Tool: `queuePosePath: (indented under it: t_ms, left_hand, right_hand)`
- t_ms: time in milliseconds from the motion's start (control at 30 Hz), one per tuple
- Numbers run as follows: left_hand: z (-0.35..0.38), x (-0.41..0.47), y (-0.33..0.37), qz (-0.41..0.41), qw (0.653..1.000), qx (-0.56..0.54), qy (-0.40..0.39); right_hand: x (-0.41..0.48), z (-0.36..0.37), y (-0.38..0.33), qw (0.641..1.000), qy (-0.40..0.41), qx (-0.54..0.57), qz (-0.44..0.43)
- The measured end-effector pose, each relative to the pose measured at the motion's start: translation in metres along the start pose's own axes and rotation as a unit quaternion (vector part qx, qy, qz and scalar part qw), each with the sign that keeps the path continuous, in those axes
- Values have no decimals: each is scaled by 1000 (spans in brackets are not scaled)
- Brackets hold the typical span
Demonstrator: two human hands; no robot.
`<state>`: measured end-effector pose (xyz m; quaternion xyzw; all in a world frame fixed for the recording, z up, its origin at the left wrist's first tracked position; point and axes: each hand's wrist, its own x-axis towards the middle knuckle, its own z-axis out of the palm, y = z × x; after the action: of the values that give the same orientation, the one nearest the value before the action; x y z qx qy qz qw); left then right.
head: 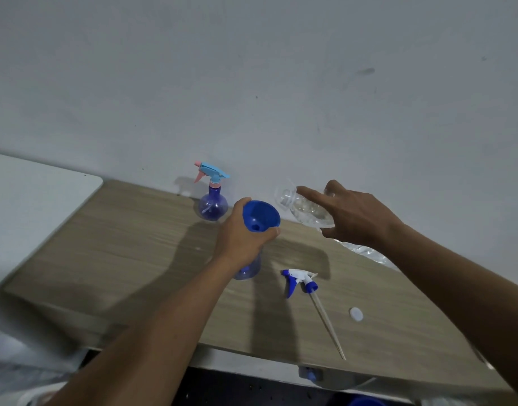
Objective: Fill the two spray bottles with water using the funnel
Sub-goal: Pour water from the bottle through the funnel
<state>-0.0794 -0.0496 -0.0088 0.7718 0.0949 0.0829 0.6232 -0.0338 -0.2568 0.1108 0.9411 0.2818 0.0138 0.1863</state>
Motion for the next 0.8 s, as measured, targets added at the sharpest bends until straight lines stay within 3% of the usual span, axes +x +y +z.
queuePosePath:
  t_ms: [800]
  left_hand:
    - [-2, 2, -2, 17, 1000, 7, -11]
  right_hand:
    - [6, 4, 8, 999, 11, -20, -40]
